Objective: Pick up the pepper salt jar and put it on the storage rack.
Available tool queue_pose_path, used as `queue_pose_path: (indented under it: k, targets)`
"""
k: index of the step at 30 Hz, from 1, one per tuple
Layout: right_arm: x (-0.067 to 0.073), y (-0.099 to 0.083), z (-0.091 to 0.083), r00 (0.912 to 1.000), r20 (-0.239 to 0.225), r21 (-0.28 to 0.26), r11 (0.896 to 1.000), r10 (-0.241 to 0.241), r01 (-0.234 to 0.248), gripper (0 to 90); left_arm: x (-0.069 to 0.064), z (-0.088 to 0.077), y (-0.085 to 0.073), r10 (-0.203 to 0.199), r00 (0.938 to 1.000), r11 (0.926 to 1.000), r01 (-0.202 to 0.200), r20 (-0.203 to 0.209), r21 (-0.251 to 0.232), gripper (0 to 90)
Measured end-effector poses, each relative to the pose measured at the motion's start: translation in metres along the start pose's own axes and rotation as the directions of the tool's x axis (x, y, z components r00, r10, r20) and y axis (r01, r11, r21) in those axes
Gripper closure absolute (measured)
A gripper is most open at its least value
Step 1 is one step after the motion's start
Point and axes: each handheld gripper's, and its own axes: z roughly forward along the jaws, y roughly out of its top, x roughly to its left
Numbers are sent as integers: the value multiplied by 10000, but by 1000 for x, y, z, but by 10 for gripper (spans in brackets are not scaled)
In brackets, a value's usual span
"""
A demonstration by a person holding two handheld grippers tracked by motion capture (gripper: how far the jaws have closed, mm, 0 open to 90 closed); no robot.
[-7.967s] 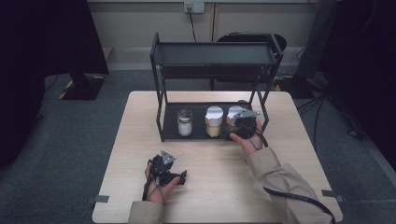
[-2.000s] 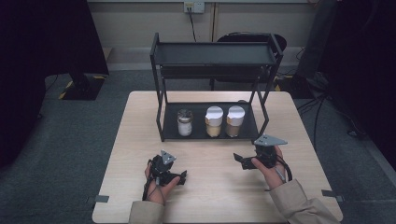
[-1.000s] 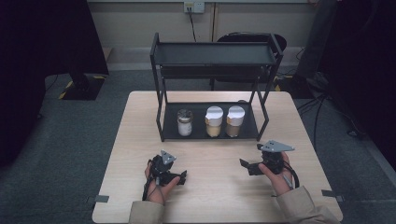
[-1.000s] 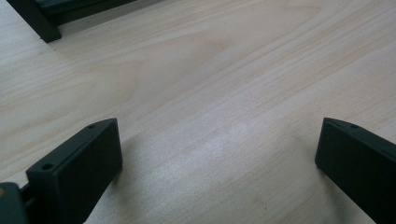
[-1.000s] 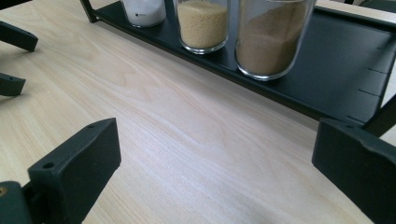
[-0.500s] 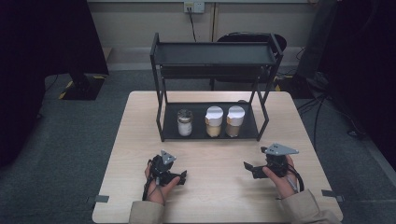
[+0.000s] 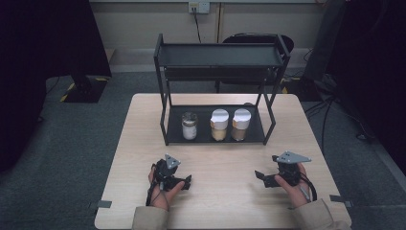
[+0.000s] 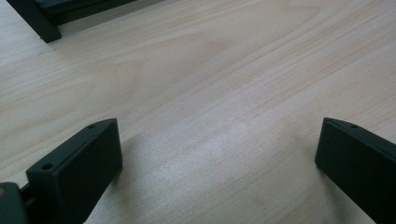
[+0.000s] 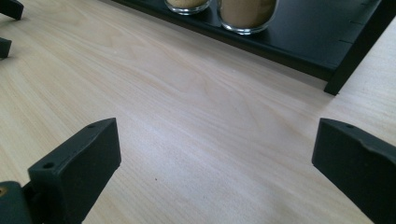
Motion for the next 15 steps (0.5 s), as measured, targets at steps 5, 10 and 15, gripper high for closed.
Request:
queue_pose_path:
  k: [5, 10, 15]
  targets:
    - [-2, -4, -3, 10000, -39, 154, 9998, -82, 83, 3, 0, 0, 0, 0, 10000, 10000, 0, 1, 0, 1]
    - [-1, -8, -6, 9998, 90, 249, 9996, -167, 164, 3, 0, 0, 0, 0, 10000, 10000, 0, 1, 0, 1]
    - [-1, -12, -8, 9999, 81, 331, 9994, -130, 127, 3, 0, 0, 0, 1, 10000, 10000, -1, -1, 0, 1]
